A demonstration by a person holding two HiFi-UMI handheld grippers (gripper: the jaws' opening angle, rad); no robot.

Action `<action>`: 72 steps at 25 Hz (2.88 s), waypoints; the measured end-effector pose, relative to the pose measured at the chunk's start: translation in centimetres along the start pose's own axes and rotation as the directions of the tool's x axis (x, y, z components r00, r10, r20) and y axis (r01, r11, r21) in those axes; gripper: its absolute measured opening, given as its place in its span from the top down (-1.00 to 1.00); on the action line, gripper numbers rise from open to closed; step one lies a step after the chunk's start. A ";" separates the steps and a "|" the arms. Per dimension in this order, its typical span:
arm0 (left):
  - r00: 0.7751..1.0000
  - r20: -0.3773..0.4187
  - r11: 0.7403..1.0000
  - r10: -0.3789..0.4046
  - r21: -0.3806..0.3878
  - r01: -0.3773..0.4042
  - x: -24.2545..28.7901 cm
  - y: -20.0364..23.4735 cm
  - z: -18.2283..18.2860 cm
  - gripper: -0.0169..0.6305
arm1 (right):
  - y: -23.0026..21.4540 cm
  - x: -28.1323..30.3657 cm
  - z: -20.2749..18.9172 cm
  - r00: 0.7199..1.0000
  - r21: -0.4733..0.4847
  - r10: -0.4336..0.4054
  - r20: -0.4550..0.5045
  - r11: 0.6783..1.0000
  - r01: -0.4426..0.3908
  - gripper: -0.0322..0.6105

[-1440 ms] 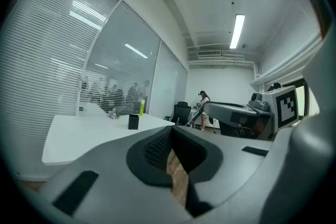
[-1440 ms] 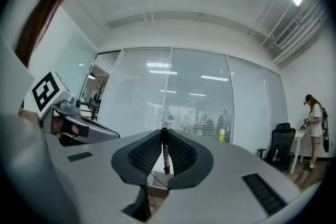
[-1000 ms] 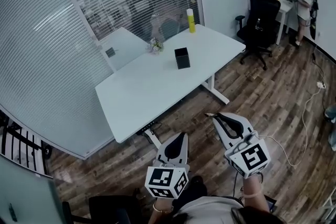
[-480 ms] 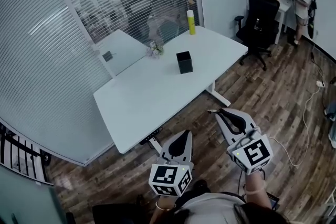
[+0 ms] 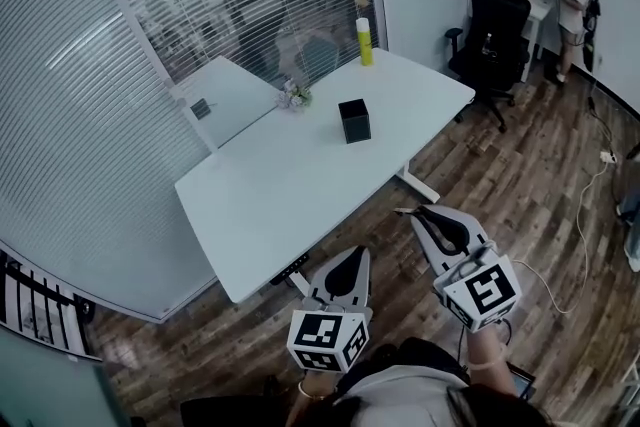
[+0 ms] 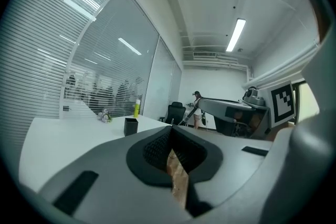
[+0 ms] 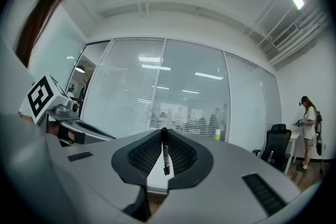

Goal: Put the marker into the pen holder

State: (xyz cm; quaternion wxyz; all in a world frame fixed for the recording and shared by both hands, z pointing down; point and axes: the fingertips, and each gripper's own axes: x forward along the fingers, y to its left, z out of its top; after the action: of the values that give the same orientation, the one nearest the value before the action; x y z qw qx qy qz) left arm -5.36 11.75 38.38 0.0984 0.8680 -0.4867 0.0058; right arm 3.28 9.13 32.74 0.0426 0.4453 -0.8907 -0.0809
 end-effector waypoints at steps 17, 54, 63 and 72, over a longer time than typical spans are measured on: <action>1.000 -0.015 1.000 0.000 -0.004 0.000 2.0 3.0 -0.3 0.89 | -0.6 3.8 -0.6 1.000 0.011 -0.002 0.013 1.000 0.002 0.72; 0.998 -0.007 0.997 0.062 0.036 -0.062 21.0 5.7 4.2 0.89 | -16.0 14.6 -1.7 0.993 0.052 0.099 0.068 0.993 -0.102 0.72; 0.995 -0.028 0.994 0.094 0.050 -0.093 23.9 5.9 3.8 0.89 | -18.4 16.7 -2.9 0.988 0.072 0.133 0.076 0.988 -0.139 0.72; 0.993 -0.037 0.993 0.113 0.047 -0.111 25.0 7.5 3.8 0.89 | -19.5 19.1 -3.1 0.986 0.094 0.139 0.092 0.984 -0.148 0.72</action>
State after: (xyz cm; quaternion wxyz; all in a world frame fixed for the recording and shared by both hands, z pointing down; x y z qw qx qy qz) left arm 1.19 -13.83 38.57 0.0879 0.8410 -0.5324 0.0392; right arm 7.58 -18.00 32.34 -0.0123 0.3775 -0.9245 -0.0515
